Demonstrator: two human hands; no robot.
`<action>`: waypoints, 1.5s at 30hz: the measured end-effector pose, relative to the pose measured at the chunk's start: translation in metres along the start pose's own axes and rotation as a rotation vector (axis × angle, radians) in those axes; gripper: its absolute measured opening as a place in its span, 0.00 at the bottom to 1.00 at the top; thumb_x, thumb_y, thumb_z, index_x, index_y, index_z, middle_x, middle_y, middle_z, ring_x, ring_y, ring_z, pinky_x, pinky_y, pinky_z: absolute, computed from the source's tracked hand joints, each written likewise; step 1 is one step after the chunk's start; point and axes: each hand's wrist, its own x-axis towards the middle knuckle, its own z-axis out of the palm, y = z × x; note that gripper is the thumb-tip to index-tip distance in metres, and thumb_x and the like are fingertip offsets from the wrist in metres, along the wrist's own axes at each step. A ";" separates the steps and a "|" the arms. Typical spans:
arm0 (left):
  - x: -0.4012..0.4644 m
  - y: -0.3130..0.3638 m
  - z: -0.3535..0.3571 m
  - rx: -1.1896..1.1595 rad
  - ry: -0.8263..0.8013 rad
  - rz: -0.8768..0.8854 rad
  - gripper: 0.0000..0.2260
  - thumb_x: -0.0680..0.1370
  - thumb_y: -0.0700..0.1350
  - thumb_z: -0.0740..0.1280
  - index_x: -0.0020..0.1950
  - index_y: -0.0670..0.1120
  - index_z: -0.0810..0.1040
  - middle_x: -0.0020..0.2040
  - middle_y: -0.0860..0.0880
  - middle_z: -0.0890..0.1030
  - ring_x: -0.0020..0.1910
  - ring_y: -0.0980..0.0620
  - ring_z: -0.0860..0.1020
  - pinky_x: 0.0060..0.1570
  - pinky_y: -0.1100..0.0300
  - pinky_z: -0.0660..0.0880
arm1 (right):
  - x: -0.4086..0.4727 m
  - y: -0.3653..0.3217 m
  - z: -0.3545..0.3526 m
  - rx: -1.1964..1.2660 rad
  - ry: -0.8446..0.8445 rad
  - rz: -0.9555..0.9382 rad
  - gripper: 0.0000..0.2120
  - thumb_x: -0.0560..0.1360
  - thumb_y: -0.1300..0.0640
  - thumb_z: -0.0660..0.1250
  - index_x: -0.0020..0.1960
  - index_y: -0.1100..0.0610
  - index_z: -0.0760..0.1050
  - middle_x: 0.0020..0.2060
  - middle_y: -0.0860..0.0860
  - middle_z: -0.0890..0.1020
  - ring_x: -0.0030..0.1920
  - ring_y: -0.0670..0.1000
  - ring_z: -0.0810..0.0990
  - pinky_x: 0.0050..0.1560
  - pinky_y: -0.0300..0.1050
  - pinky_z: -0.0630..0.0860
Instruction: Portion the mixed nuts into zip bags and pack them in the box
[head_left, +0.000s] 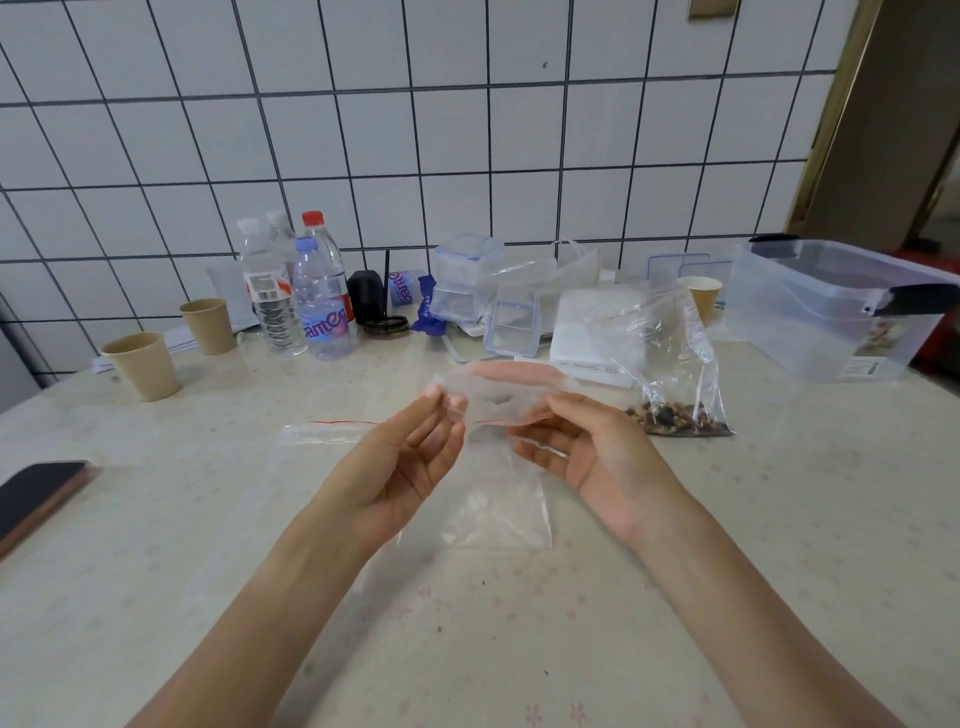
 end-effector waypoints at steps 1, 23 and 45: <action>0.000 -0.001 0.001 0.019 -0.023 -0.016 0.03 0.73 0.42 0.75 0.43 0.43 0.88 0.46 0.47 0.85 0.41 0.56 0.84 0.37 0.63 0.82 | 0.000 -0.001 0.000 0.075 -0.036 0.012 0.10 0.81 0.63 0.64 0.46 0.63 0.82 0.43 0.60 0.86 0.45 0.57 0.88 0.45 0.49 0.85; -0.004 -0.019 0.006 0.607 0.025 0.481 0.15 0.71 0.33 0.79 0.37 0.47 0.75 0.37 0.45 0.80 0.38 0.51 0.81 0.41 0.61 0.79 | -0.006 0.003 0.004 -0.353 -0.065 -0.255 0.07 0.70 0.61 0.76 0.39 0.49 0.85 0.44 0.56 0.86 0.46 0.52 0.84 0.56 0.49 0.80; -0.011 -0.019 0.013 0.492 0.155 0.475 0.08 0.64 0.48 0.80 0.40 0.48 0.87 0.47 0.42 0.88 0.48 0.45 0.87 0.43 0.58 0.84 | -0.007 -0.008 -0.005 0.115 0.063 -0.132 0.11 0.80 0.68 0.62 0.60 0.64 0.78 0.50 0.64 0.86 0.46 0.58 0.87 0.43 0.48 0.84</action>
